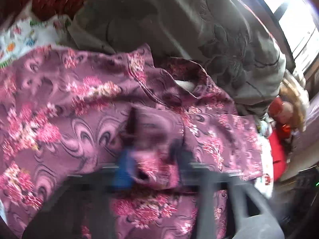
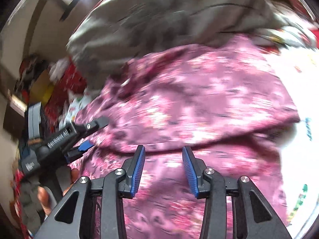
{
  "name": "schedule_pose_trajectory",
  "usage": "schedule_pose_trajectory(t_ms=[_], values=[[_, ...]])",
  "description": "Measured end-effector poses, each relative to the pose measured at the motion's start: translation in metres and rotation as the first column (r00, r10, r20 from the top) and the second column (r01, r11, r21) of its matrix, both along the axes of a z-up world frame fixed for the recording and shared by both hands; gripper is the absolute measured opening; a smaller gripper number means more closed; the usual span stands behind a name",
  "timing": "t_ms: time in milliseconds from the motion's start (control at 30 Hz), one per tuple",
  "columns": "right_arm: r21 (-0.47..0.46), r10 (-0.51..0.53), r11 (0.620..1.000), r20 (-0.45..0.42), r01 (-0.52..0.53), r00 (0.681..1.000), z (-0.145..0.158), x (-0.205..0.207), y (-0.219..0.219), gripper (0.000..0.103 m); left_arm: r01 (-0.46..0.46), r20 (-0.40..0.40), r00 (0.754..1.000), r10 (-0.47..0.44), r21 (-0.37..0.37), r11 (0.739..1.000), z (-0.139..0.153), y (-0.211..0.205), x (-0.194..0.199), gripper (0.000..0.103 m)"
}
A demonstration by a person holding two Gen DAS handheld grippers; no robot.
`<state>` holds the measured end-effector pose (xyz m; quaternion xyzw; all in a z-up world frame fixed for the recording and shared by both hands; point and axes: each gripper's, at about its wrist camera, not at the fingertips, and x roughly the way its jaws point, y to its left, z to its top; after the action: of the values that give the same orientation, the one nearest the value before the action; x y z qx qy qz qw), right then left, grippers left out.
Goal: Fold small clothes
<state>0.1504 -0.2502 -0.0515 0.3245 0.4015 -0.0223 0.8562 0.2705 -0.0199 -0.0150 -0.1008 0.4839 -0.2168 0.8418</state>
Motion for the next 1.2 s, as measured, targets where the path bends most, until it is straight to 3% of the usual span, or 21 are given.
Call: schedule_pose_trajectory(t_ms=[200,300,500,533,567,600,700,800,867,967,1067,1200], values=[[0.071,-0.122,0.99,0.008,0.121,0.992,-0.003,-0.031,-0.045,0.042,-0.108,0.029,0.993,0.114,-0.157,0.982,0.024,0.042,0.0,0.007],[0.109,-0.174,0.979,-0.004,0.174,0.985,-0.01,-0.038,-0.061,0.043,-0.156,0.034,0.986,0.164,-0.165,0.974,0.028,0.054,-0.002,0.007],[0.227,-0.282,0.933,-0.019,0.279,0.959,-0.03,-0.032,-0.087,0.042,-0.227,-0.034,0.974,0.225,-0.187,0.956,0.017,0.081,0.0,0.004],[0.265,-0.311,0.916,-0.012,0.303,0.95,-0.032,-0.032,-0.091,0.038,-0.237,-0.026,0.971,0.237,-0.181,0.954,0.017,0.085,0.0,0.004],[0.29,-0.33,0.905,0.015,0.311,0.944,-0.03,-0.034,-0.094,0.015,-0.239,-0.021,0.971,0.239,-0.176,0.955,0.017,0.085,0.001,0.004],[0.282,-0.337,0.908,0.047,0.311,0.94,-0.024,-0.036,-0.097,0.005,-0.24,-0.021,0.971,0.24,-0.167,0.956,0.016,0.085,0.001,0.004],[0.196,-0.333,0.93,0.095,0.31,0.938,-0.008,-0.037,-0.094,0.005,-0.241,-0.087,0.969,0.231,-0.126,0.962,-0.003,0.082,0.007,0.004],[0.151,-0.321,0.934,-0.05,0.325,0.946,-0.032,-0.029,-0.095,0.009,-0.246,-0.174,0.959,0.224,-0.116,0.962,-0.02,0.083,0.011,0.004],[0.191,-0.333,0.922,-0.059,0.338,0.941,-0.041,-0.033,-0.093,0.008,-0.252,-0.162,0.96,0.228,-0.151,0.956,-0.012,0.086,0.008,0.005],[0.115,-0.331,0.936,-0.025,0.332,0.943,-0.022,-0.04,-0.081,0.011,-0.222,-0.109,0.973,0.204,-0.192,0.956,0.005,0.083,0.0,0.006],[0.075,-0.272,0.96,0.03,0.269,0.962,-0.004,-0.036,-0.062,0.012,-0.149,-0.101,0.986,0.134,-0.16,0.976,0.004,0.06,-0.003,0.035],[0.062,-0.116,0.992,0.068,0.112,0.991,0.008,-0.007,-0.021,0.012,-0.127,-0.119,0.986,0.119,-0.059,0.99,-0.016,0.041,-0.003,0.039]])
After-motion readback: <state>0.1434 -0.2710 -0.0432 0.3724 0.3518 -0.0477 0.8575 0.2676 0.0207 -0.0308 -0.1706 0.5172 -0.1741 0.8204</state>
